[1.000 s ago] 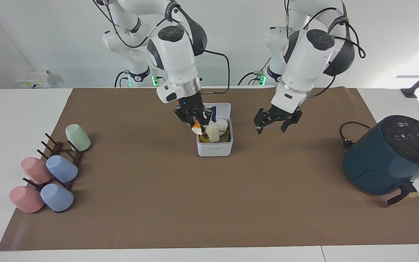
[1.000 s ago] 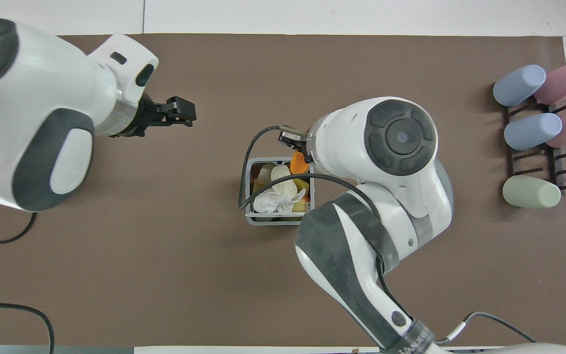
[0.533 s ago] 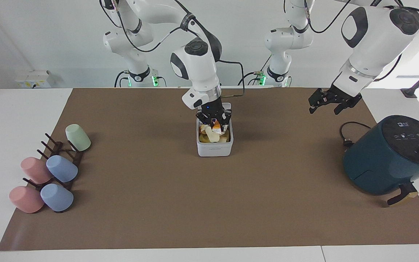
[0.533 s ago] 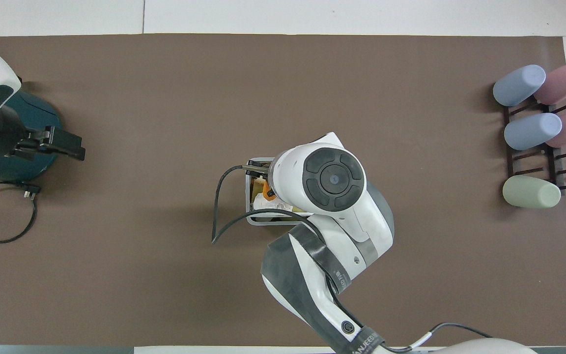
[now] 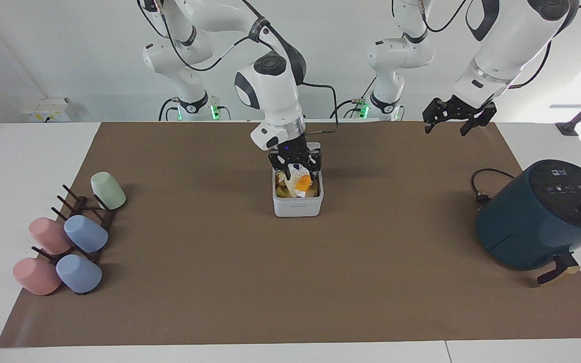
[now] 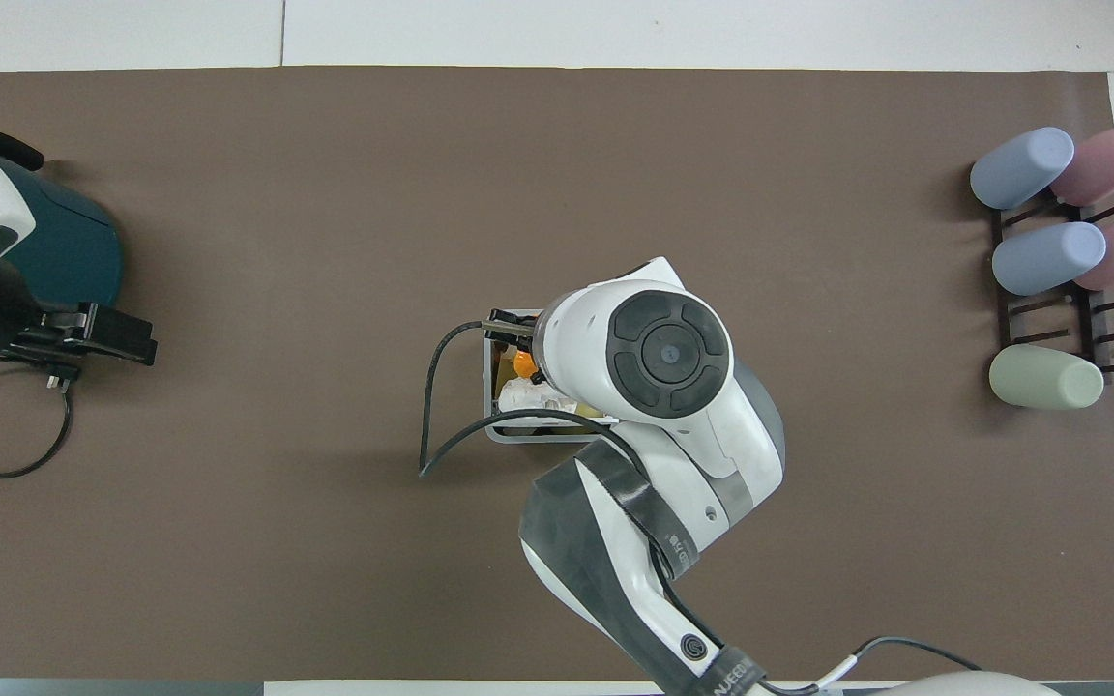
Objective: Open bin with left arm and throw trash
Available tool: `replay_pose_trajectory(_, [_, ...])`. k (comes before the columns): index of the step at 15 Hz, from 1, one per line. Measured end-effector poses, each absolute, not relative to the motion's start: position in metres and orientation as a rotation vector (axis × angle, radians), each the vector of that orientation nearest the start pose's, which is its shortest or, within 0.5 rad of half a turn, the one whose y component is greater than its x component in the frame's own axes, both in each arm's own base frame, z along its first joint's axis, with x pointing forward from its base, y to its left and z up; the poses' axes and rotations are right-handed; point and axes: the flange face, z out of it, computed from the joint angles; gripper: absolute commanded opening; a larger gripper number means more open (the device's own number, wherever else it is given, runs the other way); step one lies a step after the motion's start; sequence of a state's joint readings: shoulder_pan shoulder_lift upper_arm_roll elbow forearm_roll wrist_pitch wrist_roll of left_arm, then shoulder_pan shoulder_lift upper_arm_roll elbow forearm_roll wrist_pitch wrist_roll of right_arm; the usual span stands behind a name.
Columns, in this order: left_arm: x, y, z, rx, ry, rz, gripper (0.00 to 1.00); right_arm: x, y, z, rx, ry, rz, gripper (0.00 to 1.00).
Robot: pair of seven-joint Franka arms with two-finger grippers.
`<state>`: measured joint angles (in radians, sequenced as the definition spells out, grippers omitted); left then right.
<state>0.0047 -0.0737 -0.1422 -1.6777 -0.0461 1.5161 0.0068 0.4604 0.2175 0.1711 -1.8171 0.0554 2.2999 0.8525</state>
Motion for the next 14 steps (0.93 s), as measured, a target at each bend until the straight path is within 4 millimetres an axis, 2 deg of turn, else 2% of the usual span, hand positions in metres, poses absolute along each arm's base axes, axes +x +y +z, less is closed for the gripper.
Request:
replay_pose_trajectory(4, [0.521,-0.080,0.617,-3.164,0.227,0.125,1.00,0.533,0.361,0.458,-2.852,0.414,-0.232,1.00])
replay_pose_trajectory(6, [0.519,-0.083,0.615,-3.161,0.235,0.147,1.00,0.543,0.337,0.468,-2.858,0.468,-0.231,1.00])
replay_pose_trajectory(8, [0.517,-0.086,0.616,-3.159,0.244,0.159,1.00,0.551,0.304,0.480,-2.893,0.486,-0.209,1.00])
replay_pose_trajectory(12, [0.517,-0.086,0.619,-3.160,0.243,0.152,1.00,0.564,0.218,0.504,-3.022,0.367,-0.171,1.00])
replay_pose_trajectory(14, [0.518,-0.085,0.619,-3.161,0.236,0.147,1.00,0.569,0.182,0.509,-3.073,0.302,-0.162,1.00])
